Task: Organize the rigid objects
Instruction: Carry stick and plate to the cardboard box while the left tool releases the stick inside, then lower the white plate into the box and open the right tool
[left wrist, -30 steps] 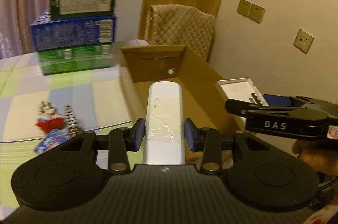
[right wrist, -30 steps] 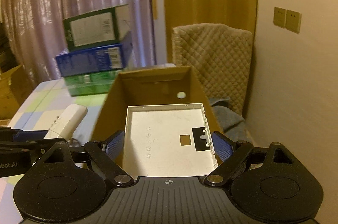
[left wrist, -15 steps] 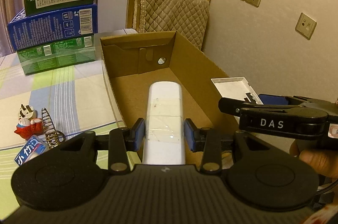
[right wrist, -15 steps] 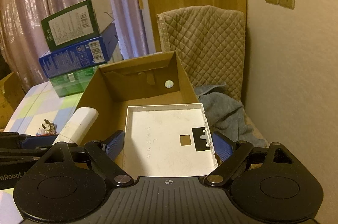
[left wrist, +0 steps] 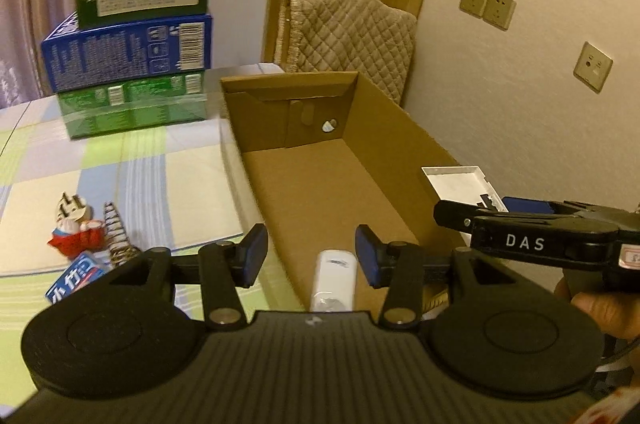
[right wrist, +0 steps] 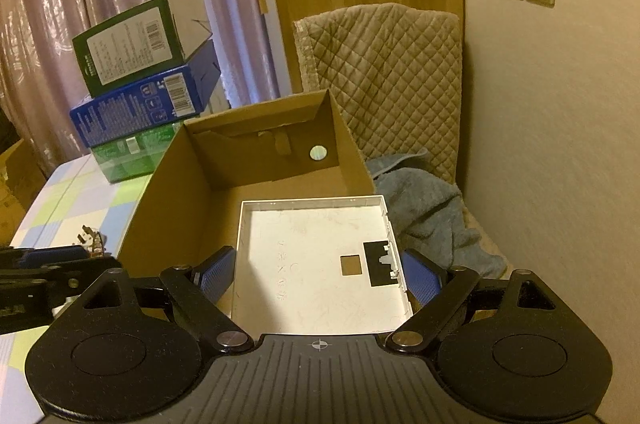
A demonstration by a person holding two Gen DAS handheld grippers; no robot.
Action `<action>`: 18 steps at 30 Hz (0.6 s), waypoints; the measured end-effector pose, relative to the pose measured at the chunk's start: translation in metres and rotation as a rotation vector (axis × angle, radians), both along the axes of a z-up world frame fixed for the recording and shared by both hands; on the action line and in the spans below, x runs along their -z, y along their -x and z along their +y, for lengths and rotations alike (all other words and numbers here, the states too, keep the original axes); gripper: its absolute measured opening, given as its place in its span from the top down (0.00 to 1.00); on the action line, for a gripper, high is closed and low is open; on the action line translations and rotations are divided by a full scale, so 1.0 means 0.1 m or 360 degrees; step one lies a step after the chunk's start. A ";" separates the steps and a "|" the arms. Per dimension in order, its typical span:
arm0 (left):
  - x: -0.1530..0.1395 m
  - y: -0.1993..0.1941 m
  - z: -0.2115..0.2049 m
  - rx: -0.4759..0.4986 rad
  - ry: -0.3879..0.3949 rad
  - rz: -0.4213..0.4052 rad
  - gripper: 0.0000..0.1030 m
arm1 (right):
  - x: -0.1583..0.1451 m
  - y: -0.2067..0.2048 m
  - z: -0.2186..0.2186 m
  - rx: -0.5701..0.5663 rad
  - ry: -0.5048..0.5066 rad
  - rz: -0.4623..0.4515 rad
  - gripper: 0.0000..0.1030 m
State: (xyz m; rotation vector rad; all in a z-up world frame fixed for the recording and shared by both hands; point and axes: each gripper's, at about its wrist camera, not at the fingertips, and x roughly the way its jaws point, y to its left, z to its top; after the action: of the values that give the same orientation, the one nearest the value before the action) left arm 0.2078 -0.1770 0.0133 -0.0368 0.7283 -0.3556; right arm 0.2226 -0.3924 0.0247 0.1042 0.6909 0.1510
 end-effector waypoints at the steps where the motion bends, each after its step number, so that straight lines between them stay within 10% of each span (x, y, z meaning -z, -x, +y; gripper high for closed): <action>1: 0.00 0.01 0.02 -0.0006 0.0006 0.0006 0.59 | 0.01 0.00 0.01 0.0000 0.0001 0.0006 0.17; 18: -0.01 0.09 0.12 -0.0020 0.0024 0.0014 0.59 | 0.06 -0.02 0.09 -0.0003 0.0036 0.0028 0.17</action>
State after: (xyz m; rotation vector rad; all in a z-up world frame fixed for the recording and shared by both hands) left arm 0.1990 -0.1655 0.0146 -0.0574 0.7339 -0.3492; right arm 0.2248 -0.3837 0.0188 0.0836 0.7098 0.1442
